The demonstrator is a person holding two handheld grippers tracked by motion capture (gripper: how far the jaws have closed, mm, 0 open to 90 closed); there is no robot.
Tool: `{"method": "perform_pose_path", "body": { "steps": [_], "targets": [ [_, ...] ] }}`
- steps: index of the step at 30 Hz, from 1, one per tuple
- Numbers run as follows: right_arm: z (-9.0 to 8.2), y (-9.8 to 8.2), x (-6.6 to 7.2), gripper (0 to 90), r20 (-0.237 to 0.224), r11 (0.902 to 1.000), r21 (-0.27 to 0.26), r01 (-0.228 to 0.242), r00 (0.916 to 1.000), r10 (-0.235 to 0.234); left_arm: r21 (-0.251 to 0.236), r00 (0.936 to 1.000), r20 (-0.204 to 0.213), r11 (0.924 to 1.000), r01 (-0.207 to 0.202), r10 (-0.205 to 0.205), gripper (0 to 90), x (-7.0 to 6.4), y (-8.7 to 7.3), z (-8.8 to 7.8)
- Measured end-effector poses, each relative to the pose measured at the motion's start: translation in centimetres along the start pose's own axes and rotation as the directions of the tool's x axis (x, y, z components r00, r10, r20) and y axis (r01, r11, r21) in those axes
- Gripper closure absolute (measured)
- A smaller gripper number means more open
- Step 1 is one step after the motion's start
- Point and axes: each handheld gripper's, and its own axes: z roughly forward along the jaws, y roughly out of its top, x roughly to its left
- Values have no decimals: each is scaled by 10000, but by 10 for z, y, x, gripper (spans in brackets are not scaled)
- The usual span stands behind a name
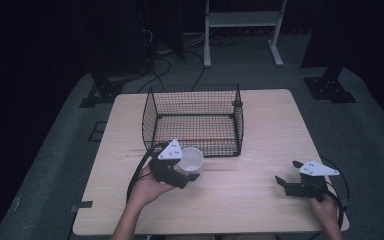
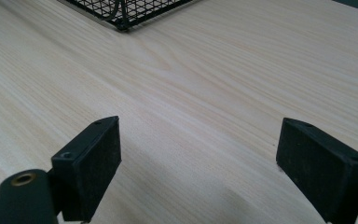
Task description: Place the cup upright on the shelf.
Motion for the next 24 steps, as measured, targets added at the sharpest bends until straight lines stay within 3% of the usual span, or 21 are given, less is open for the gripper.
{"method": "perform_pose_path", "body": {
  "steps": [15, 24],
  "targets": [
    [-1, -1, -1, 131, -9, 9999, -115, -123, 9999, 123, -127, 9998, -12, 9998, -177, 177, 209, 9, 20, -6],
    [-2, -1, -2, 131, -41, 9997, -174, -198, 9998, 197, -111, 9996, 86, 9996, -279, 280, 210, 21, 47, -10]
  ]
}}
